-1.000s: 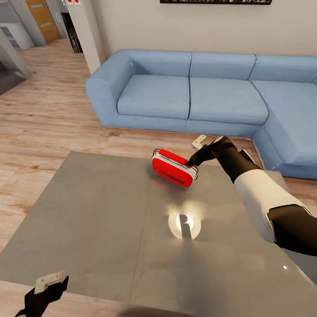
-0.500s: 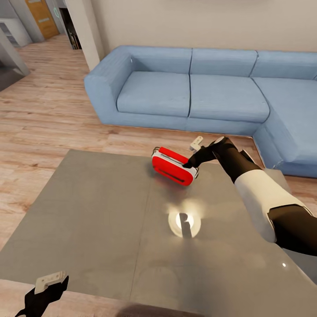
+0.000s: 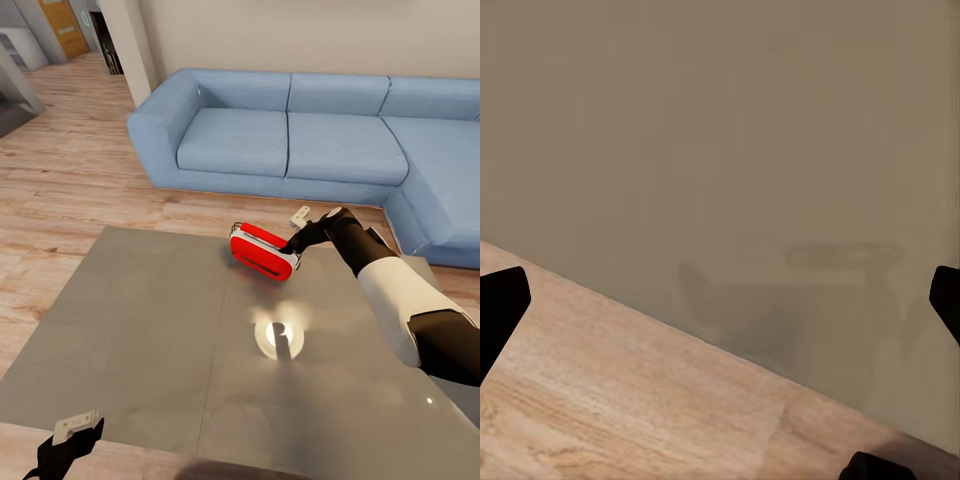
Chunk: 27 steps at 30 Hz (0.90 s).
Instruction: Turn on the radio receiver that's on the table in the living room.
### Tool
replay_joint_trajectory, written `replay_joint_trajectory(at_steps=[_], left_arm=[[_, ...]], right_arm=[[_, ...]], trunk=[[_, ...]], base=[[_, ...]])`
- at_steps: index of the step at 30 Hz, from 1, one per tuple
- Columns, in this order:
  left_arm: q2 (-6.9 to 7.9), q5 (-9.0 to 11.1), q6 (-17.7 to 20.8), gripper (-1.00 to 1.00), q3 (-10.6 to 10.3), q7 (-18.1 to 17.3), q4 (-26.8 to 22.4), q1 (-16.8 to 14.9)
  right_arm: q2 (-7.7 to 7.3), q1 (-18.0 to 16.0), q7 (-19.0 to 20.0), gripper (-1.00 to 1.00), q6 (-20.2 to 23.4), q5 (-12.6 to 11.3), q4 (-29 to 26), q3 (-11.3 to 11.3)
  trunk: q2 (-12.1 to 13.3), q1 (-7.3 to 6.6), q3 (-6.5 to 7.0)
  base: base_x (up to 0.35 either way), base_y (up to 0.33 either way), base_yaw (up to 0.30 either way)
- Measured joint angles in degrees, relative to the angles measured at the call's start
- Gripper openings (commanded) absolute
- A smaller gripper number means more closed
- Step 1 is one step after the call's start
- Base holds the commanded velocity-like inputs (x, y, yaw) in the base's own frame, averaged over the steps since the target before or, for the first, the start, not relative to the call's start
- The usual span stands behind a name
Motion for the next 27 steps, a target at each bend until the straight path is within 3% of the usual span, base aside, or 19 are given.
replay_joint_trajectory(at_steps=[6, 13, 27], left_arm=[[0.00, 0.00, 0.00, 1.00, 0.00, 0.00, 0.00, -0.01], [-0.01, 0.00, 0.00, 1.00, 0.00, 0.00, 0.00, -0.02], [-0.01, 0.00, 0.00, 1.00, 0.00, 0.00, 0.00, 0.01]], right_arm=[[-0.93, 0.00, -0.01, 1.00, -0.72, -0.03, 0.00, -0.08], [-2.05, 0.00, 0.18, 1.00, -1.64, 0.08, 0.00, -4.98], [-2.02, 0.00, 0.86, 1.00, -2.81, 0.29, -0.05, -5.54]], trunk=[[0.00, 0.00, 0.00], [0.00, 0.00, 0.00], [0.00, 0.00, -0.08]], base=[[0.000, 0.000, 0.000], [0.000, 0.000, 0.000], [0.000, 0.000, 0.000]])
